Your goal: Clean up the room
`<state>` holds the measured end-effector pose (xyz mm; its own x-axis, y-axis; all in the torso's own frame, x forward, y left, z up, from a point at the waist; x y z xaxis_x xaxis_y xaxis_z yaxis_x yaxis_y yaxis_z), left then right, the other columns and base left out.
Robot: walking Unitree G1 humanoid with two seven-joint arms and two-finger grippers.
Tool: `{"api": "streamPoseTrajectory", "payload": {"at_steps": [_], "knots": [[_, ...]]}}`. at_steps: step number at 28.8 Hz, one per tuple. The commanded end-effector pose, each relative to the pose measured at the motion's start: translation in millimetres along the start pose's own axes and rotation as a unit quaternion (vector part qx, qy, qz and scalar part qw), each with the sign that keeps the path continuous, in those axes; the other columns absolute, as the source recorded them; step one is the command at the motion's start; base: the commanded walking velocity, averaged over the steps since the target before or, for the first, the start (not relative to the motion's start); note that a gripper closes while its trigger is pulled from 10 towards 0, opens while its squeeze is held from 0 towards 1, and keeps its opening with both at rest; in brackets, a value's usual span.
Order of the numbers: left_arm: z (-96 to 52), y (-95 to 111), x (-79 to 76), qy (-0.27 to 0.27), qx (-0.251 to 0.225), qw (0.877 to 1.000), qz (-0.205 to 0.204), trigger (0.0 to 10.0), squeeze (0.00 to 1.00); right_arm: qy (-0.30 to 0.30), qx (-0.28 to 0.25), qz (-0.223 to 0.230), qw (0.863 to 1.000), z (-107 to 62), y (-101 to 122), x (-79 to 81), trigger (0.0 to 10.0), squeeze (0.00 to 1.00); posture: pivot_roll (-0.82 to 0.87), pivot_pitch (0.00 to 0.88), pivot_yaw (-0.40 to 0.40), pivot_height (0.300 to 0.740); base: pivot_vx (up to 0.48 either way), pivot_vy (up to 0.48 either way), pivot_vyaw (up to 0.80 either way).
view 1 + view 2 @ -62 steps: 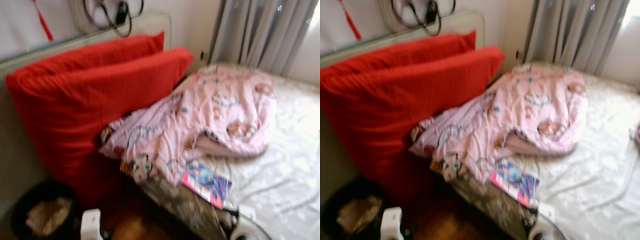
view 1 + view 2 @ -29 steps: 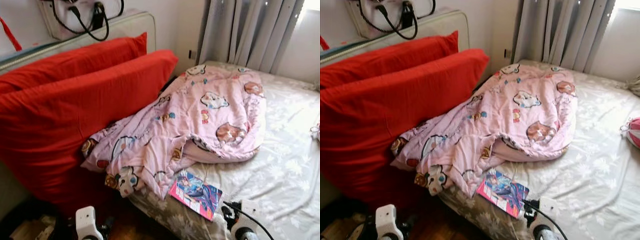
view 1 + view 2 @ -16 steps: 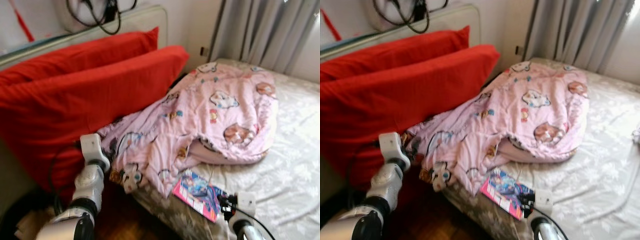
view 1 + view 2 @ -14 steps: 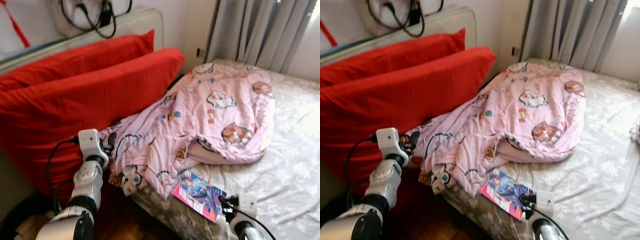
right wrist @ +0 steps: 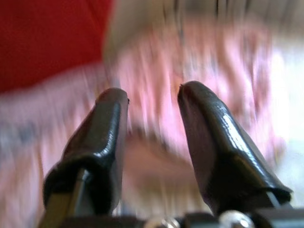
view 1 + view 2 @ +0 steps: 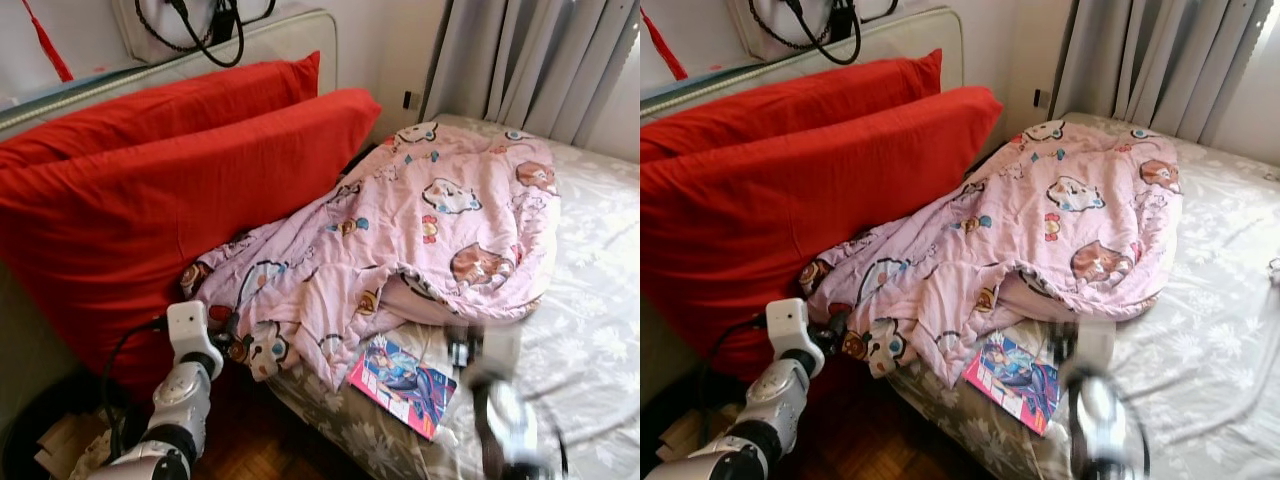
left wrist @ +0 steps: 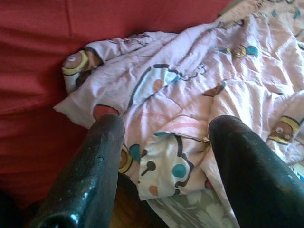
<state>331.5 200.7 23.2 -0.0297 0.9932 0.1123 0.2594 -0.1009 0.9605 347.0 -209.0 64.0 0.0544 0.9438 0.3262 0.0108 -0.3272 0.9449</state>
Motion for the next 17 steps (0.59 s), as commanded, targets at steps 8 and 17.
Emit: {"api": "streamPoseTrajectory", "payload": {"at_steps": [8,17], "knots": [[0.0,-0.4,1.0,-0.004,0.003,1.0,0.006,10.0,0.0,-0.034,0.068,0.007,0.997,-22.9,-34.7,-17.6,10.0,0.0,0.08,0.0,-0.008,0.74,0.0,0.0,0.0],[-1.5,-4.6,1.2,-0.006,0.011,1.0,0.005,10.0,0.0,-0.038,0.1,0.001,0.994,-26.0,-45.0,-16.6,10.0,0.0,0.08,0.0,-0.007,0.73,0.0,0.0,0.0]]}}
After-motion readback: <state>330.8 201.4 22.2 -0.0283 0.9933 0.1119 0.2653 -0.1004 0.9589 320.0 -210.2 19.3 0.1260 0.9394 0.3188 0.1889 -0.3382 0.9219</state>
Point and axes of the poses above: a point about 5 cm out from each wrist's last joint towards the gripper, its own z axis pointing out of the wrist towards the gripper, its own y axis along the axis of the wrist's last joint, x = y × z, the point moved 2 cm from there along z, pointing out of the wrist towards the gripper, and after that the axes turned 15 degrees about z, right-handed, at the moved point
